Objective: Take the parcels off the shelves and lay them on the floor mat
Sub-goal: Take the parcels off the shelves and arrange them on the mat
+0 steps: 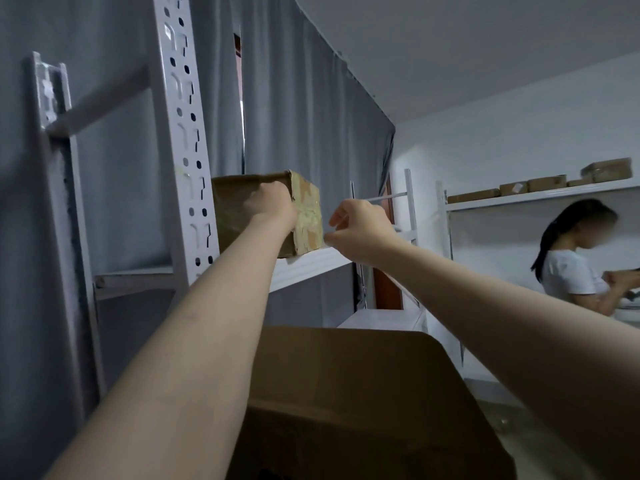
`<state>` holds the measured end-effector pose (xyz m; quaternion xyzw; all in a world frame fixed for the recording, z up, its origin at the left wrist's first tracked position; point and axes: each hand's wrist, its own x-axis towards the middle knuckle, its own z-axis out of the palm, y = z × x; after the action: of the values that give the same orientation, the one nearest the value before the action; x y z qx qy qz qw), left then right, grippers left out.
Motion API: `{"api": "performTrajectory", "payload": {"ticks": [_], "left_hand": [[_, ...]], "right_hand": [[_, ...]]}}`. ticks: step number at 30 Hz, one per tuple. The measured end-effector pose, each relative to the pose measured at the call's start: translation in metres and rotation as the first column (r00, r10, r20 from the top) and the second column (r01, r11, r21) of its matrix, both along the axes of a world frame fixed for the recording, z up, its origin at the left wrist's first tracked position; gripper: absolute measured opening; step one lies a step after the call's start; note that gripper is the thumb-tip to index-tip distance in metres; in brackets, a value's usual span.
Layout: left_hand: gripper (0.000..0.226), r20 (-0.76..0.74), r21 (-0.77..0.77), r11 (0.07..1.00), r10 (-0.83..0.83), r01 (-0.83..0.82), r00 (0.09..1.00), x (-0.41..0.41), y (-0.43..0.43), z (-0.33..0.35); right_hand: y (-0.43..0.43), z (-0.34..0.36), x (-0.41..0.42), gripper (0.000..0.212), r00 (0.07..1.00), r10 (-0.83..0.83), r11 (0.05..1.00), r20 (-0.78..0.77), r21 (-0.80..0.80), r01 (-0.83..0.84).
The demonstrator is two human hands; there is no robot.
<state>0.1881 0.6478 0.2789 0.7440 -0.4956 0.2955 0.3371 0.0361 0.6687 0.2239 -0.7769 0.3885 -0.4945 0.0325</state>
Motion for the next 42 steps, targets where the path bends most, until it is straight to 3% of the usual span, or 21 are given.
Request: {"api": "performTrajectory", "payload": {"ticks": [3,8,12,15,22,25,29,34,36,39,42], "left_hand": [[0.013,0.059,-0.063,0.997,0.041,-0.038,0.997,-0.001,-0.009,-0.004],[0.025,0.112,-0.157,0.987,-0.003,0.021,0.994,-0.011,-0.016,-0.006],[0.029,-0.009,-0.272,0.961,-0.048,0.044,0.999,-0.011,-0.021,0.003],[0.022,-0.049,-0.274,0.958,-0.101,0.084,0.994,-0.012,-0.021,0.006],[0.023,-0.106,-0.248,0.953,-0.203,0.171,0.973,-0.011,-0.019,0.007],[0.008,-0.004,-0.259,0.950,-0.181,0.174,0.984,-0.021,-0.004,0.004],[0.017,0.132,-0.291,0.919,-0.235,0.264,0.963,-0.055,0.017,0.001],[0.020,0.351,-0.366,0.835,-0.285,0.411,0.892,-0.114,0.042,-0.016],[0.024,0.429,-0.373,0.804,-0.294,0.464,0.854,-0.135,0.054,-0.019],[0.025,0.509,-0.339,0.775,-0.325,0.533,0.797,-0.165,0.077,-0.018],[0.020,0.488,-0.295,0.726,-0.444,0.621,0.751,-0.194,0.099,-0.018]], "right_hand": [[-0.003,0.001,0.010,0.021,1.000,0.004,1.000,0.015,0.016,-0.004],[0.007,-0.004,0.016,0.017,1.000,-0.023,1.000,-0.008,0.011,0.023],[0.020,-0.008,0.008,0.020,0.998,-0.055,0.998,-0.023,-0.010,0.055],[0.030,-0.013,0.000,0.024,0.997,-0.077,0.997,-0.004,0.003,0.077],[0.041,-0.017,-0.032,0.011,0.993,-0.116,0.993,0.032,0.031,0.115],[0.047,-0.020,-0.046,0.007,0.987,-0.120,0.990,0.108,0.085,0.111],[0.055,-0.023,-0.056,0.017,0.954,-0.148,0.981,0.259,0.158,0.110],[0.069,-0.027,-0.063,0.024,0.921,-0.093,0.929,0.379,0.365,-0.057],[0.073,-0.029,-0.068,0.040,0.890,-0.051,0.888,0.453,0.428,-0.167],[0.081,-0.036,-0.085,0.081,0.842,-0.007,0.830,0.539,0.473,-0.296],[0.091,-0.043,-0.110,0.075,0.776,0.061,0.784,0.628,0.451,-0.426]]}}
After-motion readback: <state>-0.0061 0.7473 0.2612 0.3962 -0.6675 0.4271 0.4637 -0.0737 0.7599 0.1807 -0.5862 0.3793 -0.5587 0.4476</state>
